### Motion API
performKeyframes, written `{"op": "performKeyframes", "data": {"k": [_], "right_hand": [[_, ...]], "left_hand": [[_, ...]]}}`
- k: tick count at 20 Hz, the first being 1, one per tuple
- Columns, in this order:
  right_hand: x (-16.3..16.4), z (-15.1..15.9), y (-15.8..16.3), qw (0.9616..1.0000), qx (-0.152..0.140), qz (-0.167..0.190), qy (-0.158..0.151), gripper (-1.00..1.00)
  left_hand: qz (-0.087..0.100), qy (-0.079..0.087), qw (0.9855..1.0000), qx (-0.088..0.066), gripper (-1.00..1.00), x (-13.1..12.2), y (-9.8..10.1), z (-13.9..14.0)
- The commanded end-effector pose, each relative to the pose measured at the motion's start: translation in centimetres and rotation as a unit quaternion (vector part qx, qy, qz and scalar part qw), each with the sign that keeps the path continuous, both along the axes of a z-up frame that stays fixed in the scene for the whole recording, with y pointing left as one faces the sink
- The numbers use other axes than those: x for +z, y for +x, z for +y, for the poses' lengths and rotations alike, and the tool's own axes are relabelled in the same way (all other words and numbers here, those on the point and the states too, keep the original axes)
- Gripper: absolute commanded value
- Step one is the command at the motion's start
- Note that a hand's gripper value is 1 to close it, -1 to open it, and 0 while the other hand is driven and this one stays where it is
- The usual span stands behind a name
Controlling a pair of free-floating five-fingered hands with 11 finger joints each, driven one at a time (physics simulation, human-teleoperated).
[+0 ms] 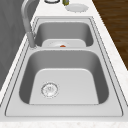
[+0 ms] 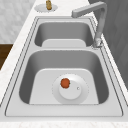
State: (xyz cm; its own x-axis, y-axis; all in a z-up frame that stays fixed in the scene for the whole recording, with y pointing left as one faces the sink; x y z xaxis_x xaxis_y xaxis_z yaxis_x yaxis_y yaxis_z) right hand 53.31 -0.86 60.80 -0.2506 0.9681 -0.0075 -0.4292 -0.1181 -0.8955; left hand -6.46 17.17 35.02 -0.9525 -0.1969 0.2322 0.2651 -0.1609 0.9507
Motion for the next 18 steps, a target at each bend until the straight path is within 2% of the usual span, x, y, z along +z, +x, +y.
{"op": "performKeyframes", "data": {"k": [1, 6, 10, 18], "right_hand": [[-2.0, 0.0, -0.6, 1.0000, 0.000, -0.006, -0.004, 1.00], [0.0, 0.0, 0.2, 0.9994, -0.023, -0.015, 0.022, 1.00], [1.3, -0.4, -1.2, 0.9991, -0.018, -0.012, 0.037, 1.00], [2.8, -1.6, -2.4, 0.9988, -0.014, -0.008, 0.046, 1.00]], "left_hand": [[0.000, 0.000, 1.0000, 0.000, 0.00, 0.0, 0.0, 0.0], [0.000, 0.000, 1.0000, 0.000, 0.00, 0.0, 0.0, 0.0], [0.000, 0.000, 1.0000, 0.000, 0.00, 0.0, 0.0, 0.0], [0.000, 0.000, 1.0000, 0.000, 0.00, 0.0, 0.0, 0.0]]}}
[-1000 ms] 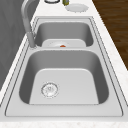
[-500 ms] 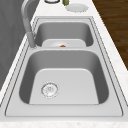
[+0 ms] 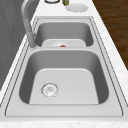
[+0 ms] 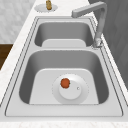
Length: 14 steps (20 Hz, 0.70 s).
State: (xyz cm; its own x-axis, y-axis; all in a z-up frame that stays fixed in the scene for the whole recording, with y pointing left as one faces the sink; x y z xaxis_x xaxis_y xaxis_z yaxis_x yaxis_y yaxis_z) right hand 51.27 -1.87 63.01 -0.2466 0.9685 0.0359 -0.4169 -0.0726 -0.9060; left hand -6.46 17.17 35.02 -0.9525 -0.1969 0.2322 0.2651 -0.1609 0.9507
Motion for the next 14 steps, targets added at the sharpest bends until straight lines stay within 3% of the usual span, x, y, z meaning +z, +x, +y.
{"op": "performKeyframes", "data": {"k": [1, 14], "right_hand": [[0.8, -0.7, -0.5, 0.9997, -0.012, 0.000, 0.024, 1.00], [4.7, -2.5, -9.6, 0.9994, -0.011, -0.006, 0.033, 1.00]], "left_hand": [[0.000, 0.000, 1.0000, 0.000, 0.00, 0.0, 0.0, 0.0], [0.000, 0.000, 1.0000, 0.000, 0.00, 0.0, 0.0, 0.0]]}}
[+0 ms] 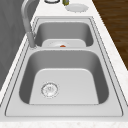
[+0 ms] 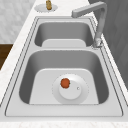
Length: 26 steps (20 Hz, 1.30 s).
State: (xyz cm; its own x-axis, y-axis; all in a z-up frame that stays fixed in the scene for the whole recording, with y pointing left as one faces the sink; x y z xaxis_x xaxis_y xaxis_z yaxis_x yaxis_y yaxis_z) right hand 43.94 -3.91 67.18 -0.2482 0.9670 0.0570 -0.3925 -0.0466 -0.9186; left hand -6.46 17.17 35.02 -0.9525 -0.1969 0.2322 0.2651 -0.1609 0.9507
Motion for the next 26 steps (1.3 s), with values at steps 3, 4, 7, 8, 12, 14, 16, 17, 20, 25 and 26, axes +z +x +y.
{"op": "performKeyframes", "data": {"k": [3, 4, 7, 8, 12, 14, 16, 17, 20, 25, 26], "right_hand": [[0.8, -0.9, -4.4, 0.9997, -0.008, 0.018, 0.013, 1.00], [0.8, -1.1, -5.1, 0.9997, -0.007, 0.020, 0.014, 1.00], [0.8, -1.7, -7.0, 0.9995, -0.002, 0.026, 0.018, 1.00], [0.8, -1.8, -7.5, 0.9995, 0.000, 0.027, 0.019, 1.00], [0.4, -2.5, -8.0, 0.9988, 0.000, 0.045, 0.018, 1.00], [-0.1, -2.7, -7.9, 0.9983, 0.007, 0.055, 0.021, 1.00], [-0.3, -2.9, -8.1, 0.9975, 0.012, 0.066, 0.019, 1.00], [-0.5, -3.1, -8.2, 0.9973, 0.011, 0.070, 0.018, 1.00], [-0.7, -3.4, -8.4, 0.9961, 0.011, 0.086, 0.013, -1.00], [-0.3, -3.5, -8.9, 0.9971, 0.014, 0.075, 0.004, -1.00], [-0.2, -3.5, -8.9, 0.9970, 0.016, 0.075, 0.004, -1.00]], "left_hand": [[0.000, 0.000, 1.0000, 0.000, 0.00, 0.0, 0.0, 0.0], [0.000, 0.000, 1.0000, 0.000, 0.00, 0.0, 0.0, 0.0], [0.000, 0.000, 1.0000, 0.000, 0.00, 0.0, 0.0, 0.0], [0.000, 0.000, 1.0000, 0.000, 0.00, 0.0, 0.0, 0.0], [0.000, 0.000, 1.0000, 0.000, 0.00, 0.0, 0.0, 0.0], [0.000, 0.000, 1.0000, 0.000, 0.00, 0.0, 0.0, 0.0], [0.000, 0.000, 1.0000, 0.000, 0.00, 0.0, 0.0, 0.0], [0.000, 0.000, 1.0000, 0.000, 0.00, 0.0, 0.0, 0.0], [0.000, 0.000, 1.0000, 0.000, 0.00, 0.0, 0.0, 0.0], [0.000, 0.000, 1.0000, 0.000, 0.00, 0.0, 0.0, 0.0], [0.000, 0.000, 1.0000, 0.000, 0.00, 0.0, 0.0, 0.0]]}}
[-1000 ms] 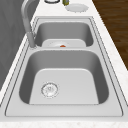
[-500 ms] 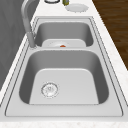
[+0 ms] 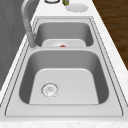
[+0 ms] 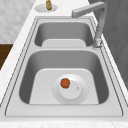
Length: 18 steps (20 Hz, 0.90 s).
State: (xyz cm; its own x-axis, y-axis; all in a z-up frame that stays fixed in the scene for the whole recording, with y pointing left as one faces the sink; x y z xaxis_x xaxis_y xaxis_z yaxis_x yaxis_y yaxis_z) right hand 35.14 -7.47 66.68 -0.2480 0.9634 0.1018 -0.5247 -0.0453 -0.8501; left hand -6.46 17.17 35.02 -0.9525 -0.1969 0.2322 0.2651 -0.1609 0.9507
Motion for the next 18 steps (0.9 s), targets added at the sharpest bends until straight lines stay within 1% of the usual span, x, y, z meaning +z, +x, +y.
{"op": "performKeyframes", "data": {"k": [1, 4, 6, 8, 10, 13, 16, 18], "right_hand": [[0.4, 0.0, -0.1, 0.9999, 0.012, 0.002, 0.000, -1.00], [0.2, 0.0, -0.1, 0.9998, 0.017, 0.007, -0.001, -1.00], [-0.3, 0.3, 0.7, 0.9997, 0.018, 0.016, -0.004, -1.00], [-1.6, 1.0, 2.1, 0.9994, 0.016, 0.028, -0.011, -1.00], [-2.5, 1.4, 3.3, 0.9993, 0.013, 0.032, -0.018, -1.00], [-4.2, 1.8, 5.3, 0.9989, 0.014, 0.042, -0.019, -1.00], [-6.5, 1.8, 7.2, 0.9988, 0.019, 0.040, -0.021, -1.00], [-7.0, 1.9, 9.1, 0.9991, 0.022, 0.033, -0.018, -1.00]], "left_hand": [[0.000, 0.000, 1.0000, 0.000, 0.00, 0.0, 0.0, 0.0], [0.000, 0.000, 1.0000, 0.000, 0.00, 0.0, 0.0, 0.0], [0.000, 0.000, 1.0000, 0.000, 0.00, 0.0, 0.0, 0.0], [0.000, 0.000, 1.0000, 0.000, 0.00, 0.0, 0.0, 0.0], [0.000, 0.000, 1.0000, 0.000, 0.00, 0.0, 0.0, 0.0], [0.000, 0.000, 1.0000, 0.000, 0.00, 0.0, 0.0, 0.0], [0.000, 0.000, 1.0000, 0.000, 0.00, 0.0, 0.0, 0.0], [0.000, 0.000, 1.0000, 0.000, 0.00, 0.0, 0.0, 0.0]]}}
